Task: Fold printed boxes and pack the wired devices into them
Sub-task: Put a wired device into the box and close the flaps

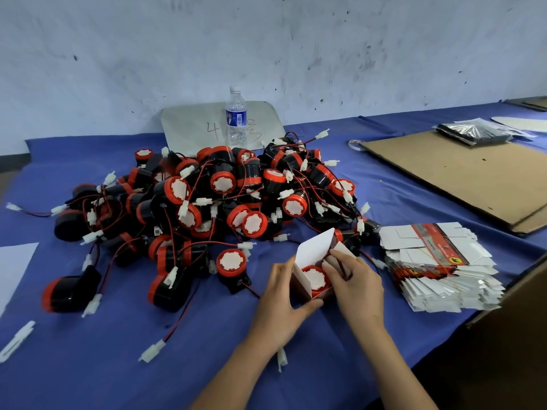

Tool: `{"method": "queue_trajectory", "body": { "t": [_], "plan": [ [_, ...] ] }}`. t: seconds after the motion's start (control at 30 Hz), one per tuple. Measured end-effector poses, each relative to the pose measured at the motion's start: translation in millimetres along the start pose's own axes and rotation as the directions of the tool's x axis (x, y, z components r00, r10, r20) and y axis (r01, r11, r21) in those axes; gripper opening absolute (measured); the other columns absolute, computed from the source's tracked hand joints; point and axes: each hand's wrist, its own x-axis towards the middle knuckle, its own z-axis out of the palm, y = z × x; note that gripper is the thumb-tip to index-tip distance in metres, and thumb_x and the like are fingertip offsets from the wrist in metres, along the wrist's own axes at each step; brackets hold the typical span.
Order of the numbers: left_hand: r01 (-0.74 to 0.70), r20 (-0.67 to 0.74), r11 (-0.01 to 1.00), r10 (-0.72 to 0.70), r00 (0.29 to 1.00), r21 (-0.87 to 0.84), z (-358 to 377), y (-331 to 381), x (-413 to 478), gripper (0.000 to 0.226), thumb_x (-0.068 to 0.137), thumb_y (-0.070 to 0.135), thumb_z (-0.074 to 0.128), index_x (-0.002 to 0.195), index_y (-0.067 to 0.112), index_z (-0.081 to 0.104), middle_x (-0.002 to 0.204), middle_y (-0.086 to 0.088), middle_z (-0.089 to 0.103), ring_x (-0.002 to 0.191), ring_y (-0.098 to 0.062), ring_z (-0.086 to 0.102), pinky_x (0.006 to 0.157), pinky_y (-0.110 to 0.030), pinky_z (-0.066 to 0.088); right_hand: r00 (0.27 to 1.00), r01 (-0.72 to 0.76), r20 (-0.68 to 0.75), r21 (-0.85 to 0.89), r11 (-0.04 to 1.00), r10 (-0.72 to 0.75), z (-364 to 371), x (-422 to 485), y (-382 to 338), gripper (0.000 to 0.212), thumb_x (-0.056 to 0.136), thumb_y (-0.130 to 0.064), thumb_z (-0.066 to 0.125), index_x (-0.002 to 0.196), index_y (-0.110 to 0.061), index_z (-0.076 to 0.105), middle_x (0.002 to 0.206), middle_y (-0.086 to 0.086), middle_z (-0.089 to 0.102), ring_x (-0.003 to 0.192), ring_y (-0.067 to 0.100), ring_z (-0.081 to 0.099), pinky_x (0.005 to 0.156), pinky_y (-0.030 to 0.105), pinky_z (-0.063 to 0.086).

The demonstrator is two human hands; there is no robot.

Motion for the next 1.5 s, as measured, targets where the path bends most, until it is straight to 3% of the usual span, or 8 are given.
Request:
{"method": "queue_trajectory", "body": {
  "t": [0.47,0.6,0.8,1.0,1.17,1.3,1.4,1.5],
  "plan": [
    [0.017,-0.002,1.000,-0.017,1.000,-0.004,-1,2,0,0.072,0.076,0.036,0.079,0.135,0.031,0.038,0.120,0.014,0.043,0.110,0.004,0.047,0.088,-0.012,0.046,0.993,-0.108,-0.032,0.203,0.973,0.117,2,-3,-4,0.016,0.084,-0.018,0.072,0.091,-0.033,0.072,0.092,-0.012,0.068,0.084,-0.001,0.059,0.068,0.017,0.042],
    [0.032,0.013,0.999,-0.032,0.999,-0.013,-2,2,0,0.073,0.077,0.035,0.079,0.136,0.030,0.037,0.121,0.013,0.043,0.113,-0.001,0.050,0.091,-0.019,0.048,0.992,-0.126,-0.010,0.128,0.984,0.128,1,0,-5,0.012,0.084,-0.022,0.072,0.091,-0.032,0.073,0.093,-0.012,0.068,0.087,0.003,0.061,0.066,0.019,0.042],
    [0.028,0.015,1.000,-0.028,1.000,-0.002,-2,2,0,0.073,0.077,0.036,0.079,0.136,0.032,0.036,0.122,0.014,0.042,0.113,0.003,0.047,0.082,0.000,0.038,0.993,-0.114,0.033,-0.084,0.990,0.117,-2,1,-9,0.011,0.088,-0.026,0.067,0.096,-0.026,0.076,0.099,-0.008,0.066,0.086,0.013,0.062,0.066,0.026,0.041],
    [0.007,0.016,1.000,-0.008,1.000,0.005,-2,1,0,0.075,0.079,0.034,0.078,0.141,0.027,0.036,0.122,0.010,0.043,0.115,-0.004,0.050,0.091,-0.015,0.046,0.952,-0.069,0.246,-0.409,0.910,0.183,-7,15,-16,0.026,0.093,-0.029,0.055,0.079,-0.016,0.071,0.080,0.004,0.066,0.067,0.020,0.055,0.047,0.024,0.030],
    [0.049,0.004,0.999,-0.049,0.999,-0.006,0,2,0,0.091,0.079,0.041,0.075,0.152,0.032,0.020,0.125,0.014,0.039,0.118,0.001,0.048,0.086,-0.003,0.040,0.941,0.005,0.337,-0.120,0.993,0.036,-7,8,-3,0.031,0.100,-0.030,0.047,0.080,-0.019,0.067,0.091,0.005,0.061,0.083,0.020,0.056,0.059,0.027,0.035],
    [0.057,0.010,0.998,-0.057,0.998,-0.015,1,-1,1,0.094,0.080,0.043,0.074,0.153,0.034,0.016,0.126,0.015,0.039,0.120,-0.001,0.048,0.086,0.001,0.037,0.986,0.108,0.106,0.211,0.972,-0.132,-11,-13,4,0.032,0.096,-0.012,0.056,0.114,-0.036,0.065,0.110,-0.018,0.059,0.105,0.002,0.056,0.079,0.004,0.040],
    [0.045,-0.008,0.999,-0.045,0.999,-0.013,0,2,1,0.095,0.080,0.038,0.075,0.152,0.039,0.012,0.132,0.015,0.041,0.124,0.003,0.044,0.091,-0.005,0.039,0.993,0.118,-0.020,0.383,0.916,-0.120,-13,-25,5,0.057,0.092,-0.009,0.060,0.129,-0.050,0.045,0.106,-0.031,0.061,0.099,-0.008,0.058,0.073,0.002,0.043],
    [0.049,-0.085,0.994,-0.057,0.995,-0.101,-1,2,-1,0.083,0.079,0.022,0.079,0.135,0.050,0.024,0.128,0.028,0.045,0.116,0.022,0.042,0.088,0.002,0.035,0.991,0.134,-0.038,0.388,0.912,-0.129,-13,-27,7,0.054,0.091,-0.004,0.061,0.123,-0.047,0.052,0.104,-0.027,0.064,0.096,-0.008,0.060,0.070,0.002,0.043]
  ]
}}
